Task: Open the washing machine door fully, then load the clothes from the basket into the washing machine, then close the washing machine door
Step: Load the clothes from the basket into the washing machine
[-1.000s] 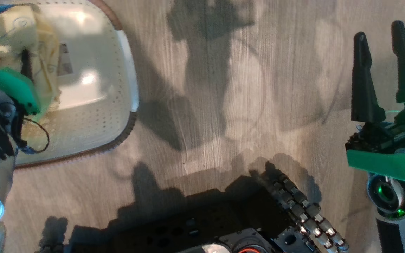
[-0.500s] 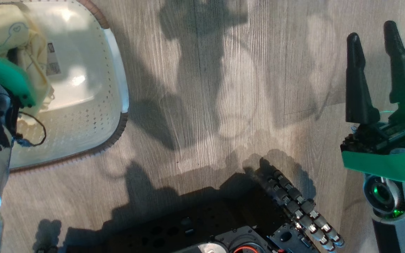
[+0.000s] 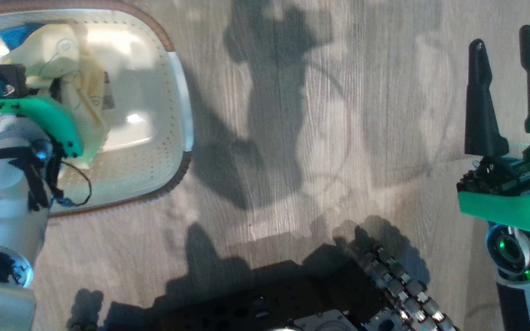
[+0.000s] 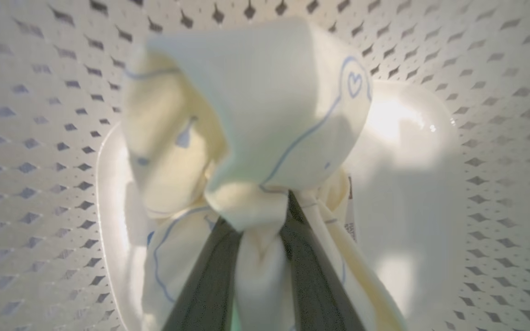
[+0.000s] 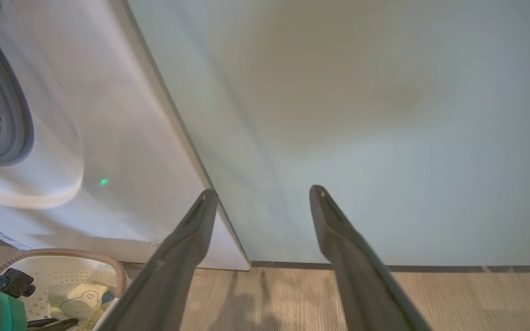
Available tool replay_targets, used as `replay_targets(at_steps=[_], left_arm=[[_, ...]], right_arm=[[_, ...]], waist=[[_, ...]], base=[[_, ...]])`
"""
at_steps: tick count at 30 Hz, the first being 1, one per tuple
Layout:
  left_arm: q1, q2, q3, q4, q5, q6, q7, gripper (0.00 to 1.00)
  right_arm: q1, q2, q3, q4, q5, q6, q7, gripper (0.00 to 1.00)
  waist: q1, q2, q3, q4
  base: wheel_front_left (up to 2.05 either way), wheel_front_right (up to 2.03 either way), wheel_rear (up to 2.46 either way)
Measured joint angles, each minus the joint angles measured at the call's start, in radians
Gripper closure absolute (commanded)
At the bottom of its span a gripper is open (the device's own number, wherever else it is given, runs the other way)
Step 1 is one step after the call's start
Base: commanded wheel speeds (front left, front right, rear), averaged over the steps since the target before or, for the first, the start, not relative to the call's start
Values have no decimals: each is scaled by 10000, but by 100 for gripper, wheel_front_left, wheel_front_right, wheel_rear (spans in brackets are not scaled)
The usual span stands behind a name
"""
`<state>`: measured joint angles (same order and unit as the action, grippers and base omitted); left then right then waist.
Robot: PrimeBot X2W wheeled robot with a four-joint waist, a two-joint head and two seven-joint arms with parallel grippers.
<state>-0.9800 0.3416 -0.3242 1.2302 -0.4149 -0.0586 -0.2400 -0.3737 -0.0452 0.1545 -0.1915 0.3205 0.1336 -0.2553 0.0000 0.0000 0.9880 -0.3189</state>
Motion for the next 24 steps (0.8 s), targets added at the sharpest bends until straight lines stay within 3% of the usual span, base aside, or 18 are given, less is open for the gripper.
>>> replay_targets(at_steps=[6, 24], left_arm=[[471, -274, -19, -1039, 123, 107, -113, 100], [4313, -757, 1177, -6738, 773, 796, -144, 100]], right_arm=[[92, -2, -332, 63, -324, 0, 0, 0], [1454, -2, -1024, 673, -1024, 0, 0, 0]], waist=[[0, 0, -599, 454], [-1, 1, -3499, 1729]], base=[[0, 0, 0], [0, 0, 0]])
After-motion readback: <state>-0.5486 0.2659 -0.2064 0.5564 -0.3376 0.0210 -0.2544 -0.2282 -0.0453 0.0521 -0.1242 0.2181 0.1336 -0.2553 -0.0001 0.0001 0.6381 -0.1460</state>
